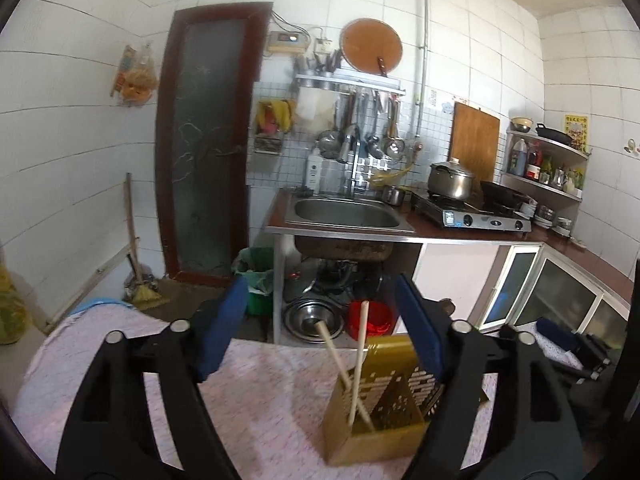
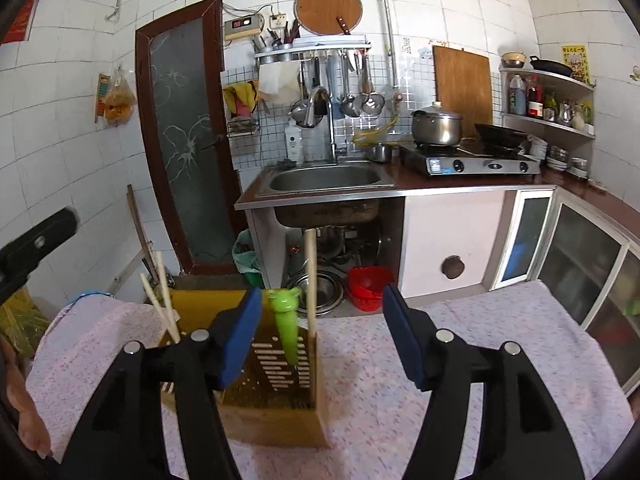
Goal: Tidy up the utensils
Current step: 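Drop the fork and chopstick into the holder and open both tools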
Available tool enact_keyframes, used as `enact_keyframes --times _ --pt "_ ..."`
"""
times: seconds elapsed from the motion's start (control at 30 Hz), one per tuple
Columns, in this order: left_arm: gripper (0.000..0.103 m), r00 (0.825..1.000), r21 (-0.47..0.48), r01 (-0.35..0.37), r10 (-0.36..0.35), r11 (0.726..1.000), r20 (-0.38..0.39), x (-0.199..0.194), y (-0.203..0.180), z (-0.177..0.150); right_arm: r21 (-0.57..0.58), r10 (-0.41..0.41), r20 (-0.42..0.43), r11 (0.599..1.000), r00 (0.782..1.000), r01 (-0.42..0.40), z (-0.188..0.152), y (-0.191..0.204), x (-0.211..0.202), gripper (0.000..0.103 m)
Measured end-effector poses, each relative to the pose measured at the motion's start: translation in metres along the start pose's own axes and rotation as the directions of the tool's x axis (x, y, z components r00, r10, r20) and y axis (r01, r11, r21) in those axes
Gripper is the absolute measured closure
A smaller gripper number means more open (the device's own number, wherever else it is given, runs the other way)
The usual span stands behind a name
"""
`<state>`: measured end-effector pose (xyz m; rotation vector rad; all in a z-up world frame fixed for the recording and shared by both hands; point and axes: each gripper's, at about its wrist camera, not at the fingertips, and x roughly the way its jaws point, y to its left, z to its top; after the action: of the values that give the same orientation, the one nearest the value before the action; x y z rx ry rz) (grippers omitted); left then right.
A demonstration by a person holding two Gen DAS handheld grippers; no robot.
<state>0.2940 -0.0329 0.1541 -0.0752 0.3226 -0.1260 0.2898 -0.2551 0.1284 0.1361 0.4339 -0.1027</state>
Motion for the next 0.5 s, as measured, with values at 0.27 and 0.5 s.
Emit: enact_keyframes --times 0.27,0.5 --pt "0.005 0.997 0.056 -0.081 0.08 0.995 0.01 -0.069 0.015 -0.023 -0.022 -0.068 0.033 0.997 0.997 0.069 -0.017 -0.013 -0.066 0.02" --pt "0.005 0.987 0.077 -0.098 0.107 0.992 -0.122 -0.073 0.024 -0.079 -0.037 -0.113 -0.057 0.993 0.992 0.111 -0.073 -0.024 -0.075 0.02"
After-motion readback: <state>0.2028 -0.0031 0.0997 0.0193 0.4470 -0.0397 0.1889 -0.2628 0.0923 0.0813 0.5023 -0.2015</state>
